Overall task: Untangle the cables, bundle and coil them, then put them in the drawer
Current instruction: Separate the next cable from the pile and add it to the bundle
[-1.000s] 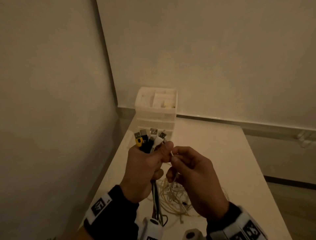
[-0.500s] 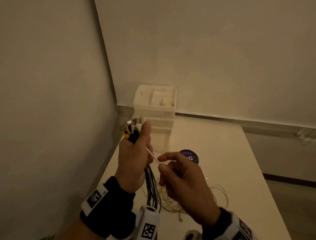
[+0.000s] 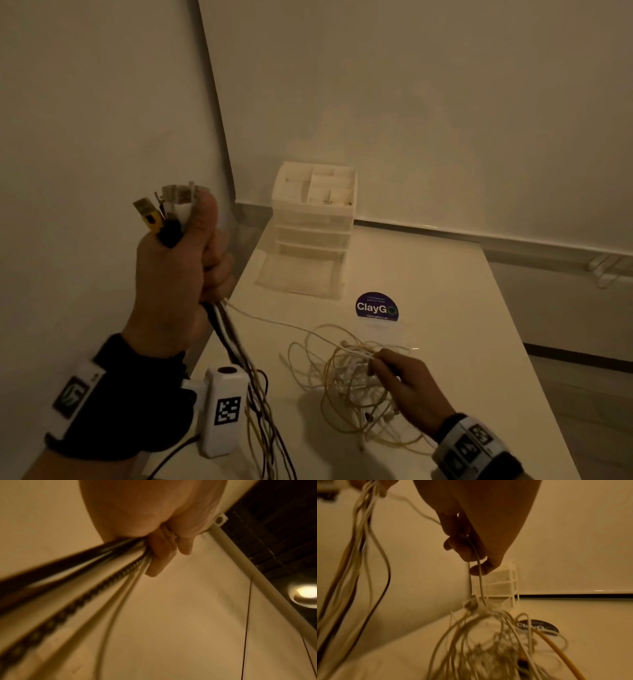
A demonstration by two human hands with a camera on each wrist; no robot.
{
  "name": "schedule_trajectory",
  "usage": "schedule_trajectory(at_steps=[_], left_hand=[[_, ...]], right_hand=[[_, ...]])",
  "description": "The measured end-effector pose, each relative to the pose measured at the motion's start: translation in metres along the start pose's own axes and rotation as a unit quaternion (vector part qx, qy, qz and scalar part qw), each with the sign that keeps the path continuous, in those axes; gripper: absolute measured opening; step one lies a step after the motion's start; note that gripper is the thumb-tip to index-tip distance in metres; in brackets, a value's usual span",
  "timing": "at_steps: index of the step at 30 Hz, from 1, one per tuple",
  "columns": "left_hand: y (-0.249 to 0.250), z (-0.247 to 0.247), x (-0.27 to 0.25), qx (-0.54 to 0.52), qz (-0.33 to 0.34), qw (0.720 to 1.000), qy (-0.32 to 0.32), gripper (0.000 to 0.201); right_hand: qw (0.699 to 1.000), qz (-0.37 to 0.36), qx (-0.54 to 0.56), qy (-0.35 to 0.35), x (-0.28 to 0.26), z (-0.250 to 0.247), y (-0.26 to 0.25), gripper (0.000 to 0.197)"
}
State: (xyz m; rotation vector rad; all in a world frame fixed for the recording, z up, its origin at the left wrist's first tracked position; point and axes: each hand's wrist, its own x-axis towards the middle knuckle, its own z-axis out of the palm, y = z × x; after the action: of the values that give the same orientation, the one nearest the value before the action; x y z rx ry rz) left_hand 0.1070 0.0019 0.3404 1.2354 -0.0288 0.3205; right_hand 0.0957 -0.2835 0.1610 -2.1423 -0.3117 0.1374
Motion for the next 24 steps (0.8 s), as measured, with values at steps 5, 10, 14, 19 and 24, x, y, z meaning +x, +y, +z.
schedule_trajectory(at_steps=[5, 10, 14, 19, 24], left_hand=[[-0.03, 0.026, -0.023, 0.194, -0.026, 0.974, -0.116, 0.017], [-0.066, 0.049, -0.025, 0.356, 0.034, 0.921, -0.156, 0.01], [-0.066, 0.06, -0.016, 0.374, 0.077, 0.911, -0.155, 0.007], [-0.07, 0.08, -0.015, 0.321, 0.083, 0.936, -0.12, 0.03], [-0.056, 0.088, -0.002, 0.211, 0.092, 0.972, -0.054, 0.022]], right_hand=[[0.997, -0.075, -0.029, -0.002, 0.024, -0.026, -0.052, 0.023], [0.991, -0.135, -0.022, 0.005, 0.045, -0.042, -0.105, 0.022], [0.991, -0.129, 0.011, 0.028, 0.036, -0.061, -0.12, 0.021], [0.992, -0.115, 0.036, 0.024, 0.034, -0.052, -0.095, 0.02], [0.997, -0.058, 0.017, 0.04, 0.03, -0.008, -0.027, 0.024]])
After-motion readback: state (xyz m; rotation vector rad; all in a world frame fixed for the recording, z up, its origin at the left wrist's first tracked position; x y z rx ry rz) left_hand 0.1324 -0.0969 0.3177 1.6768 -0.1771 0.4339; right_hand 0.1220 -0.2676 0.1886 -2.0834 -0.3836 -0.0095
